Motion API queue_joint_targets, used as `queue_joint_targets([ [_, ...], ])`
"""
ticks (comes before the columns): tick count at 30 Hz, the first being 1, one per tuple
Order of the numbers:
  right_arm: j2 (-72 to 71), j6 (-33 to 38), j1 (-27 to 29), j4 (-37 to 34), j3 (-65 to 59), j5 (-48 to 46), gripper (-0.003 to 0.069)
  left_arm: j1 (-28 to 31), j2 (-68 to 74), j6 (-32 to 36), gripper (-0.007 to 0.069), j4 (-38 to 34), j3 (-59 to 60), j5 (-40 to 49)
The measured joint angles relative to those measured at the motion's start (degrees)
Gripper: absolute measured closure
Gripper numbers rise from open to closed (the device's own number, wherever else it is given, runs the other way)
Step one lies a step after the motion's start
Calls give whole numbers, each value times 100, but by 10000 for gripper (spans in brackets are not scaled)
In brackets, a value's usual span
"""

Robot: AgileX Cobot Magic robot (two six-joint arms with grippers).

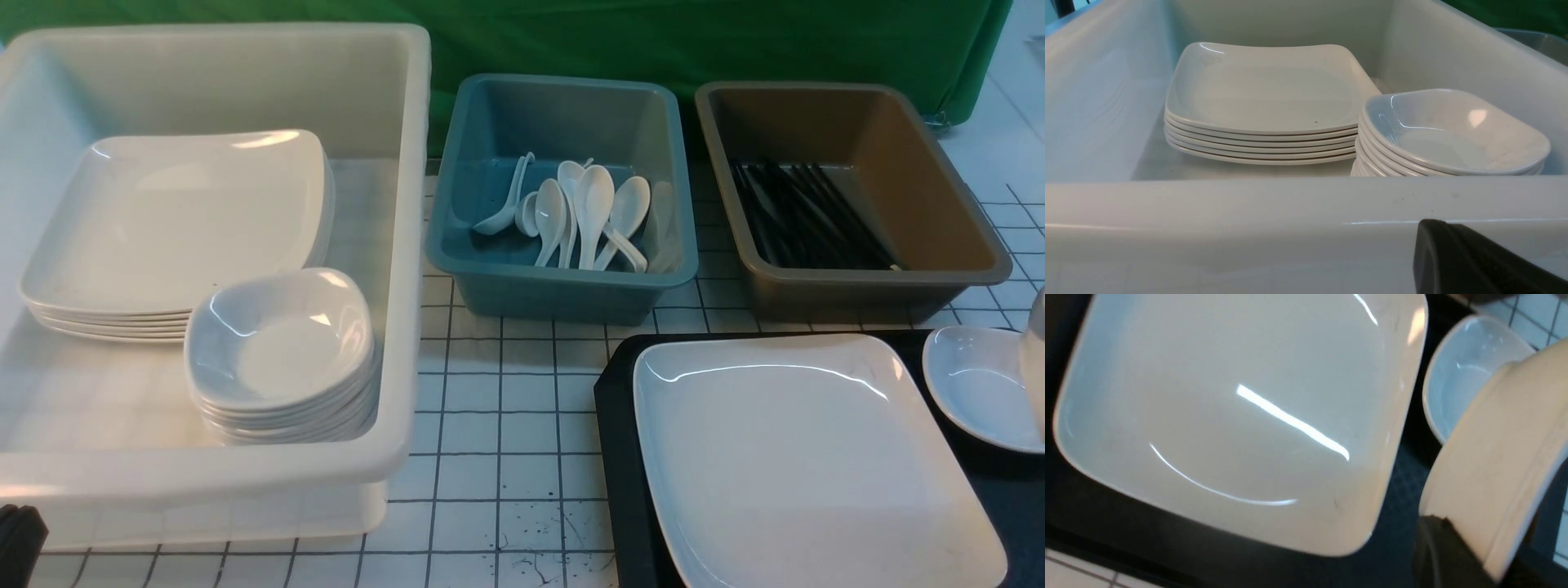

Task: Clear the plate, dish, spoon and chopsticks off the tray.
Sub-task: Use the right arm to put the small plate into the large storage box on the left

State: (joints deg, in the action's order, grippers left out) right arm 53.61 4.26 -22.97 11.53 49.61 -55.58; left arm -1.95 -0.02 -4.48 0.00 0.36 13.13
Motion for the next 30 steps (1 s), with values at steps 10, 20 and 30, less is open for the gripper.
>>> queue_joint_targets([
  [10, 479, 1843, -526, -2462, 998, 1246, 611, 0, 0, 6, 620, 0, 0, 0],
  [20, 2424, 3303, -2171, -2927, 2263, 2056, 612, 0, 0, 39, 620, 0, 0, 0],
  [30, 4646, 5121, -3319, -2533, 4010, 2213, 612, 0, 0, 44, 620, 0, 0, 0],
])
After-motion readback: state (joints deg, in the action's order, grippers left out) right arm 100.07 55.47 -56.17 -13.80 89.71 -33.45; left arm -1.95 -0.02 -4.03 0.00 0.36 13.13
